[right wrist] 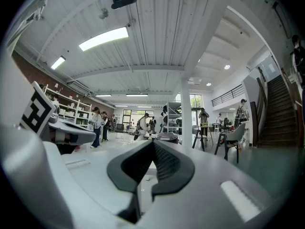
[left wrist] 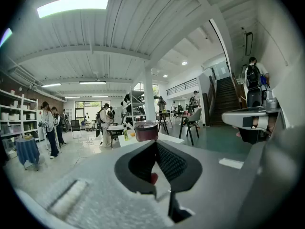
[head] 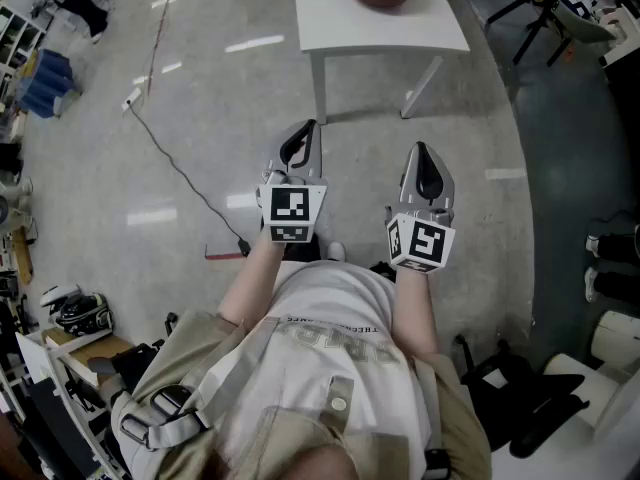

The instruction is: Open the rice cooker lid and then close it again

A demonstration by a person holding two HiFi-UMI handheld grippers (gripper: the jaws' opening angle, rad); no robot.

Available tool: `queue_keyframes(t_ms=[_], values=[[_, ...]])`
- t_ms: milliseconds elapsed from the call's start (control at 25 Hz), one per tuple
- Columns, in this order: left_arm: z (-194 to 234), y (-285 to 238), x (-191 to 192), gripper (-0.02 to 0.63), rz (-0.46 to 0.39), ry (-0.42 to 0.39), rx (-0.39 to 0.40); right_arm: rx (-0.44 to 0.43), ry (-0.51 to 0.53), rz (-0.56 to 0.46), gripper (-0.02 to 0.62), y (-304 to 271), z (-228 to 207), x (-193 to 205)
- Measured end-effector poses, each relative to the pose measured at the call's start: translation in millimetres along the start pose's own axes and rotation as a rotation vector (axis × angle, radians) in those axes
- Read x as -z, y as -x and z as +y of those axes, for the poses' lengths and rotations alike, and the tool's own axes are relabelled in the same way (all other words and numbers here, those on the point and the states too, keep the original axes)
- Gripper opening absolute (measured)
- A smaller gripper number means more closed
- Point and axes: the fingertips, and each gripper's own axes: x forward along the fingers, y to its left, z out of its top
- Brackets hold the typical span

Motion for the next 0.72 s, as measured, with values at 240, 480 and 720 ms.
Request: queue_keyframes(t_ms=[240, 480, 720], values=[[-2, 0, 0, 0.009, 0.001, -0.004, -0.003, -0.004, -0.002, -0.003, -0.002, 1, -1, 0], [-8, 0, 1, 0.009, 0.012, 0.003, -0.005, -0.007, -0.002, 0.012, -0.002, 3, -7, 2], [-13, -7, -1, 0.009, 0.013, -0.001, -0.024, -0.014, -0.023, 0.016, -0.002, -1, -19, 5]])
